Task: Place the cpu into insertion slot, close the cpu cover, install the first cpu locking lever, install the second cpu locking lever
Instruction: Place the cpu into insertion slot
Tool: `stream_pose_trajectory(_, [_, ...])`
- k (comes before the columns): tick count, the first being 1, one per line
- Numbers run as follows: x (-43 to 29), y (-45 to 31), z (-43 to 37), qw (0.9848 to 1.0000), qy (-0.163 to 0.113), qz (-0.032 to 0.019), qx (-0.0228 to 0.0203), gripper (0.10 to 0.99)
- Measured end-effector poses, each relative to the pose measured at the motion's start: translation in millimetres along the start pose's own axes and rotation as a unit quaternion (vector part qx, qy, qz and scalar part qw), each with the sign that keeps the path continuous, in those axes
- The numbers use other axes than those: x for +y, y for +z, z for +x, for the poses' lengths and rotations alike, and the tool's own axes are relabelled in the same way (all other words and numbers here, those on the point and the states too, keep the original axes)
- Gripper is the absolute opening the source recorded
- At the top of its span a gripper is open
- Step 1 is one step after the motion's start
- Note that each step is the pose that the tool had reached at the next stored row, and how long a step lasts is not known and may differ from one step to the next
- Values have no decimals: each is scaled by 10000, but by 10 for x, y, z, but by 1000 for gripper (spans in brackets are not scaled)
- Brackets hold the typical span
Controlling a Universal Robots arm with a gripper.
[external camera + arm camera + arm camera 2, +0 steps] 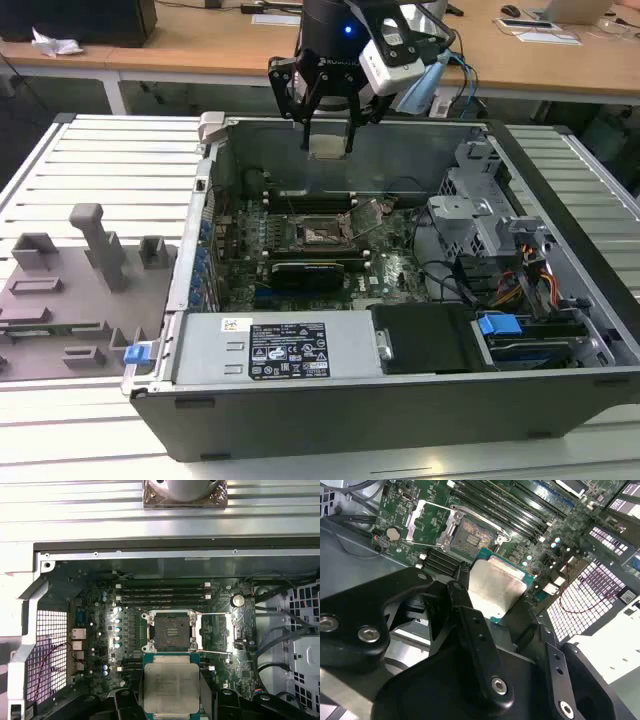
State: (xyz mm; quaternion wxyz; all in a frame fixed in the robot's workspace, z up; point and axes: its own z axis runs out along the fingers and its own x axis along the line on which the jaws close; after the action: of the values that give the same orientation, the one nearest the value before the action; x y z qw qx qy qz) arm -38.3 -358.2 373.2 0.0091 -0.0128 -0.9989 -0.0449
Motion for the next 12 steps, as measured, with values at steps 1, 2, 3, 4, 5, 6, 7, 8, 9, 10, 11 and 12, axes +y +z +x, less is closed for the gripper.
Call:
stream_pose_trajectory(1, [0, 0, 0, 10000, 0, 0, 0, 541])
stream_pose_trajectory(2, [0, 0, 0, 10000, 0, 0, 0, 541])
stream_pose_trajectory(3, [0, 0, 0, 10000, 5, 0, 0, 541])
stream_pose_trajectory(4, [0, 0, -1, 10000, 39, -1, -4, 541])
stream_pose_trajectory(5, [0, 0, -1, 9999, 119, -2, -11, 541])
stream_pose_trajectory(6, [0, 1, 0, 9998, 214, -4, -19, 541])
stream_pose_trajectory(7, [0, 1, 0, 9996, 287, -5, -26, 541])
stream_pose_trajectory(8, [0, 2, 0, 9994, 353, -6, -32, 541])
stream_pose_trajectory(9, [0, 2, 0, 9991, 417, -7, -37, 541])
stream_pose_trajectory(10, [0, 3, 0, 9989, 472, -8, -42, 541])
stream_pose_trajectory(11, [0, 3, 0, 9985, 538, -10, -48, 541])
stream_pose_trajectory(12, [0, 4, 0, 9982, 599, -11, -53, 541])
